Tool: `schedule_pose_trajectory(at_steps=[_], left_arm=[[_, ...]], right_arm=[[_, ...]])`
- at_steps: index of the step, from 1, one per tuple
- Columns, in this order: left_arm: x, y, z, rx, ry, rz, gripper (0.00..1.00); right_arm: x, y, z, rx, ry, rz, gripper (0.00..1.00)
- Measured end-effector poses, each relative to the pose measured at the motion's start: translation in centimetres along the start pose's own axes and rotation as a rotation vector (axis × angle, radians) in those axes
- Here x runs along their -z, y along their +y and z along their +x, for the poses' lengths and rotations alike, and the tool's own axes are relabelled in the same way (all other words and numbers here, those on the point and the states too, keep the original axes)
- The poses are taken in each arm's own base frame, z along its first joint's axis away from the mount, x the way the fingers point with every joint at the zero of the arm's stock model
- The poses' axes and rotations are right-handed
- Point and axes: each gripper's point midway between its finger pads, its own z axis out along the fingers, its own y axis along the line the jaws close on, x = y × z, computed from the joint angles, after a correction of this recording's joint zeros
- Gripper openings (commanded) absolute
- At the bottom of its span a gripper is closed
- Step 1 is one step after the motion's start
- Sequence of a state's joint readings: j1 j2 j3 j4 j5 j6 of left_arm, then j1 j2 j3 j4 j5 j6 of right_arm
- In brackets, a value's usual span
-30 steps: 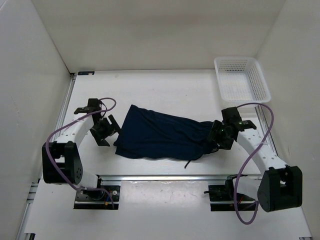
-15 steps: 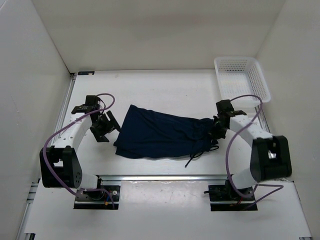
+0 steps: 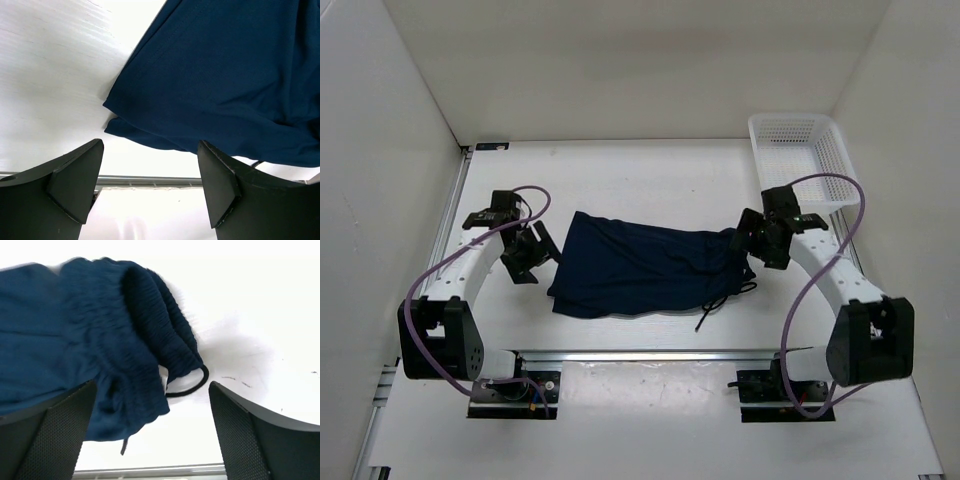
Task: Fold and stack the shorts
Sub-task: Fold the shorts
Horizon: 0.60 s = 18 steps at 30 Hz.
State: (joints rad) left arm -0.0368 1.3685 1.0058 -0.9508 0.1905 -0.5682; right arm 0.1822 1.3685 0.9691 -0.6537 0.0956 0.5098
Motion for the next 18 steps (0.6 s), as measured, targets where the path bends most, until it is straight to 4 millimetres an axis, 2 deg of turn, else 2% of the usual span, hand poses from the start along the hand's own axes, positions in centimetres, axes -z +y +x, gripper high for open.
schedule_pose_trajectory(at_steps=[2, 4, 6, 10, 14, 18], left_arm=[[0.0, -0.2, 0.0, -0.008, 0.000, 0.003, 0.86], [0.1, -0.4, 0.0, -0.015, -0.002, 0.005, 0.86], [0.2, -0.6, 0.0, -0.022, -0.004, 0.009, 0.86], [0.3, -0.6, 0.2, -0.025, -0.002, 0.008, 0.86], [0.8, -0.4, 0.2, -0.028, -0.017, 0.001, 0.86], [1.1, -0.4, 0.1, -0.031, -0.031, 0.001, 0.86]], right_arm=[[1.1, 0.0, -0.7, 0.007, -0.044, -0.014, 1.00], [1.2, -0.2, -0.9, 0.013, -0.048, -0.017, 1.00], [0.5, -0.7, -0.7, 0.013, -0.019, -0.019, 1.00], [-1.9, -1.3, 0.9, -0.002, 0.074, -0.047, 1.00], [-3.7, -1.8, 3.0, -0.019, 0.145, -0.076, 0.91], [-5.3, -1.4, 3.5, -0.014, 0.163, -0.109, 0.75]])
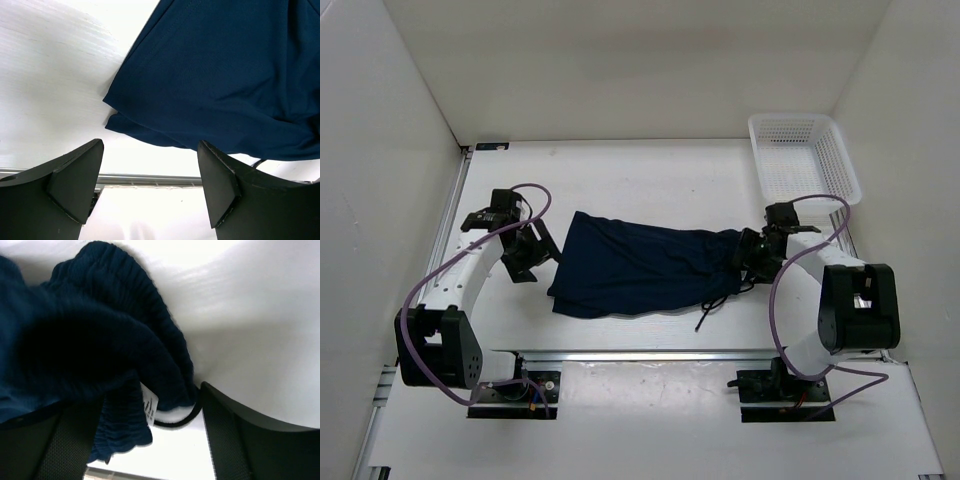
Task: Fold and stack the shorts
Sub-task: Fold the shorts
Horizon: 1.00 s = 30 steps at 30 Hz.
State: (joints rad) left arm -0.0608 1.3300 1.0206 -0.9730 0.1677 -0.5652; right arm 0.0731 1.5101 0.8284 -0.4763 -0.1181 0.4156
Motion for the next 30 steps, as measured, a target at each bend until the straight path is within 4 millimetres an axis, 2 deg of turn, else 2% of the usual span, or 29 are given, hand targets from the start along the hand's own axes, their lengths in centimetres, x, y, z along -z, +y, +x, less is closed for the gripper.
schedule_pose_trajectory(at_steps=[1, 3, 4, 6, 7, 9, 13, 14, 17, 18, 23, 26, 30], left_arm=[[0.0, 0.0, 0.0, 0.000, -0.001, -0.001, 0.86], [0.0, 0.0, 0.0, 0.000, -0.002, -0.002, 0.86], [0.0, 0.0, 0.0, 0.000, -0.002, -0.002, 0.86], [0.0, 0.0, 0.0, 0.000, -0.001, -0.002, 0.86], [0.0, 0.0, 0.0, 0.000, -0.002, -0.003, 0.86], [0.0, 0.0, 0.0, 0.000, -0.002, -0.003, 0.86], [0.0, 0.0, 0.0, 0.000, -0.001, -0.002, 0.86], [0.0, 0.0, 0.0, 0.000, -0.001, -0.002, 0.73], [0.0, 0.0, 0.0, 0.015, -0.001, -0.002, 0.21], [0.0, 0.0, 0.0, 0.018, -0.002, -0.002, 0.10], [-1.0, 0.1, -0.7, 0.033, -0.006, -0.023, 0.10], [-3.3, 0.4, -1.0, 0.059, 0.030, -0.057, 0.10], [-7.2, 0.9, -0.6, 0.086, 0.114, -0.110, 0.10]], right_arm=[[-0.4, 0.0, 0.1, 0.001, 0.001, -0.007, 0.67], [-0.7, 0.3, -0.1, 0.001, -0.008, -0.027, 0.60], [-0.8, 0.5, -0.3, 0.001, -0.016, -0.036, 0.50], [-1.0, 0.7, -0.6, -0.003, -0.031, -0.048, 0.36], [-1.1, 0.8, -0.7, -0.004, -0.037, -0.055, 0.17], [-1.1, 0.9, -1.1, -0.006, -0.051, -0.061, 0.02], [-1.0, 0.8, -1.4, -0.010, -0.067, -0.050, 0.00], [-0.8, 0.7, -1.4, -0.006, -0.073, -0.042, 0.00], [0.6, 0.2, -1.6, 0.007, -0.099, -0.004, 0.00], [1.4, 0.2, -1.9, 0.017, -0.113, 0.006, 0.00], [6.1, 2.2, -4.7, 0.090, -0.228, 0.013, 0.00], [8.5, 4.6, -6.0, 0.150, -0.281, 0.001, 0.00], [10.8, 7.8, -6.3, 0.237, -0.318, -0.010, 0.00]])
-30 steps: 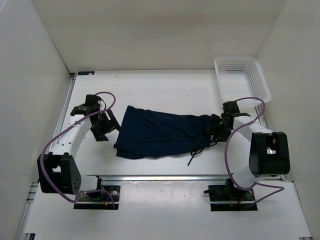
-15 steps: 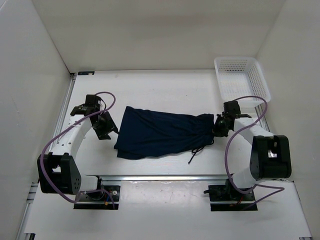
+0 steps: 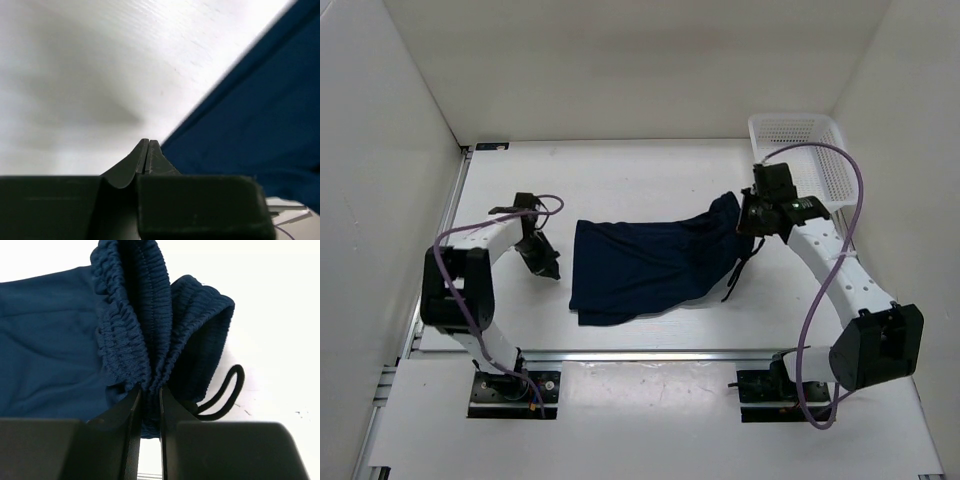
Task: Fold and stack the shorts
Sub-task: Fold the shorts
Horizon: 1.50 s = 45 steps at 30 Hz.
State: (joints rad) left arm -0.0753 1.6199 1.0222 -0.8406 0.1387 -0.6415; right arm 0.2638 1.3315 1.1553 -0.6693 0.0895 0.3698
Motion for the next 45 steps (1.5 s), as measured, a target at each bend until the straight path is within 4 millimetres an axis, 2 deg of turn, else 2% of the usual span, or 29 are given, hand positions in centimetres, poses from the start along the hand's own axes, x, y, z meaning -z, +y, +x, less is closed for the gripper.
schedule_pose_trajectory(at_steps=[3, 6, 12, 20, 26, 33, 34, 35, 36, 37, 38, 39, 40, 42, 45], left_arm=[[-2.2, -0.5, 1.0, -0.015, 0.058, -0.035, 0.10], [-3.1, -1.4, 1.7, -0.038, 0.079, -0.041, 0.10], [-3.4, -2.9, 1.7, -0.065, 0.075, -0.021, 0.10], [-3.7, -3.1, 1.7, -0.059, 0.082, -0.019, 0.10], [-3.8, -3.1, 1.7, -0.056, 0.084, -0.017, 0.10], [-3.8, -3.2, 1.7, -0.048, 0.085, -0.016, 0.10], [-3.8, -3.1, 1.8, -0.048, 0.086, -0.017, 0.10], [-3.8, -3.1, 1.7, -0.047, 0.085, -0.016, 0.10], [-3.7, -3.0, 1.7, -0.040, 0.085, -0.013, 0.12], [-3.7, -2.9, 1.5, -0.034, 0.084, -0.008, 0.21], [-3.6, -2.7, 1.4, -0.029, 0.083, -0.001, 0.44], [-3.5, -2.2, 1.2, -0.022, 0.080, -0.001, 0.54], [-3.2, -1.7, 0.8, 0.000, 0.079, 0.006, 0.61], [-2.2, -0.6, -0.3, 0.040, 0.056, 0.011, 0.63], [0.2, 0.5, -2.1, 0.088, -0.005, 0.032, 0.63]], right_arm=[[0.9, 2.3, -0.5, 0.062, -0.015, -0.015, 0.00], [1.0, 4.7, -0.1, 0.120, -0.007, -0.033, 0.00], [1.0, 10.4, 1.7, 0.263, 0.027, -0.046, 0.00], [1.0, 19.0, 3.4, 0.395, 0.023, -0.081, 0.00], [-0.1, 24.6, 4.9, 0.466, 0.024, -0.102, 0.00], [-2.7, 31.1, 6.9, 0.514, 0.025, -0.137, 0.00], [-3.2, 31.6, 7.2, 0.517, 0.030, -0.142, 0.04], [-3.5, 32.1, 7.7, 0.519, 0.039, -0.152, 0.16], [-3.9, 32.6, 8.4, 0.523, 0.058, -0.168, 0.57], [-4.0, 32.9, 8.8, 0.521, 0.074, -0.187, 0.70], [-4.2, 33.3, 9.4, 0.525, 0.088, -0.219, 0.77], [-4.2, 33.6, 9.7, 0.520, 0.092, -0.250, 0.82], [-4.0, 33.7, 10.4, 0.521, 0.104, -0.289, 0.82], [-3.3, 32.7, 11.0, 0.520, 0.124, -0.329, 0.80], [-0.9, 30.4, 10.8, 0.486, 0.124, -0.382, 0.65]])
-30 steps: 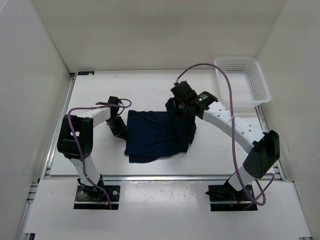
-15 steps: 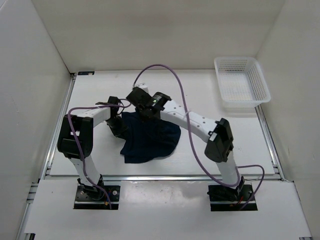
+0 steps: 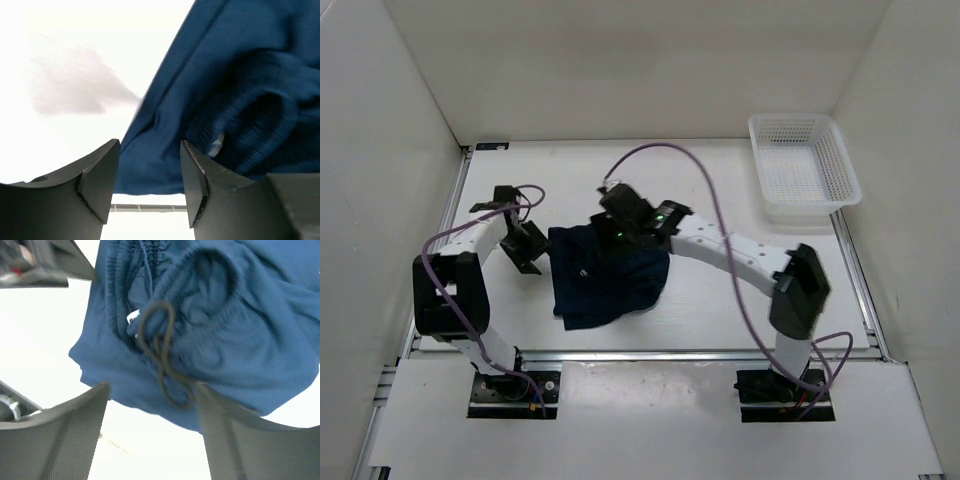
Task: Fold and stack the shorts
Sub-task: Fold the shorts
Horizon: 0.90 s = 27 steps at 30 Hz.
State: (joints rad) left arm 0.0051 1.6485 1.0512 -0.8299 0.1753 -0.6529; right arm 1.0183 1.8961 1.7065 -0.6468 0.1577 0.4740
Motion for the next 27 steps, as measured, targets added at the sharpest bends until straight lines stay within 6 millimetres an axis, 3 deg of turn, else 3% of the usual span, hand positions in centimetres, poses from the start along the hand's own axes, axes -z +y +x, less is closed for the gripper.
schedule_pose_trajectory(at_steps=[4, 7, 10, 12, 15, 18, 20, 23, 25, 26, 27], left_arm=[[3.7, -1.6, -1.8, -0.032, -0.093, 0.060, 0.60], [5.5, -4.4, -2.0, -0.118, -0.135, 0.094, 0.60], [6.6, -8.3, -0.6, -0.256, -0.158, 0.109, 0.78], [6.9, -10.9, 0.5, -0.341, -0.163, 0.104, 1.00], [6.3, -14.4, 1.7, -0.442, -0.168, 0.083, 1.00], [4.1, -16.7, 2.2, -0.508, -0.160, 0.034, 1.00], [2.2, -17.3, 2.4, -0.534, -0.144, -0.009, 1.00], [-0.8, -16.7, 2.7, -0.552, -0.102, -0.088, 1.00], [-2.0, -15.9, 2.9, -0.551, -0.070, -0.125, 0.86], [-2.3, -15.6, 3.0, -0.550, -0.059, -0.137, 0.69], [-2.4, -15.4, 3.1, -0.548, -0.054, -0.142, 0.46]], right_arm=[[4.7, -4.2, -1.8, -0.118, -0.115, -0.013, 0.61], [5.9, -8.0, -1.9, -0.215, -0.165, 0.023, 0.66], [5.8, -11.6, 0.9, -0.288, -0.126, 0.086, 0.68], [5.8, -13.6, 2.8, -0.330, -0.095, 0.119, 0.69], [6.6, -16.2, 4.7, -0.394, -0.076, 0.155, 0.69], [8.2, -18.1, 5.5, -0.447, -0.103, 0.175, 0.69], [9.3, -18.4, 5.6, -0.462, -0.126, 0.170, 0.69], [10.5, -18.5, 5.8, -0.470, -0.151, 0.157, 0.69], [10.8, -18.6, 6.2, -0.476, -0.152, 0.154, 0.69], [10.9, -18.7, 6.4, -0.480, -0.150, 0.155, 0.69], [10.9, -18.9, 6.6, -0.484, -0.146, 0.158, 0.69]])
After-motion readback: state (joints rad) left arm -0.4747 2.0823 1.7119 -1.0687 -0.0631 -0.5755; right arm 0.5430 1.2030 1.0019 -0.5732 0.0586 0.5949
